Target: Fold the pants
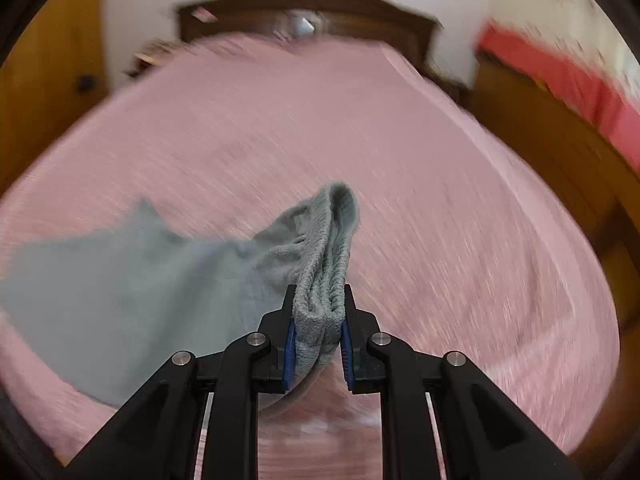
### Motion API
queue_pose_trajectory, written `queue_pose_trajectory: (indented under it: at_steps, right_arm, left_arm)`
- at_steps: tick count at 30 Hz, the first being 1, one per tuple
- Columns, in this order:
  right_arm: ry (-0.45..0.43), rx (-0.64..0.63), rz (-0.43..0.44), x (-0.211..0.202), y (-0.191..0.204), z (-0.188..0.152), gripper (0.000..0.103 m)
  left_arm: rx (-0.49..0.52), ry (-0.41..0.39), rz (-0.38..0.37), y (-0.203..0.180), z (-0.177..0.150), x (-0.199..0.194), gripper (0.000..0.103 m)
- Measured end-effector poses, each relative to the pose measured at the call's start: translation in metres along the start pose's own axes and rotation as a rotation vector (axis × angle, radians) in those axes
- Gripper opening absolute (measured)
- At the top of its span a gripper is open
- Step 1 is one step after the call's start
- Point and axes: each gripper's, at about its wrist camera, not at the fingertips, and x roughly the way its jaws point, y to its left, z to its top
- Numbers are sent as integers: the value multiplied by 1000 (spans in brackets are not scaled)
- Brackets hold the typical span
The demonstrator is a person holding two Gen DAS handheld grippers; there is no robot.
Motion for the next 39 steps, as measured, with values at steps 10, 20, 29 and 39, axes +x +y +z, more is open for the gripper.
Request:
queue_pose_trajectory:
  at_steps: [10,20,29,39]
  right_arm:
    - [-154,-103,-40,-61,62,21,19]
    - [-437,-674,150,-139,409,-1,19]
    - [-147,-675,507,-56,535,-57,19]
    - [-320,-938,275,-76,557,-72,19]
  left_arm:
    - [50,16,-2,-17,-4,8,63]
    - [-199,-56,-32,38,3,-9,63]
    - [-390,-61,-75,82,4,-10,60]
    - [-397,-49,-103,86,6,-7,61]
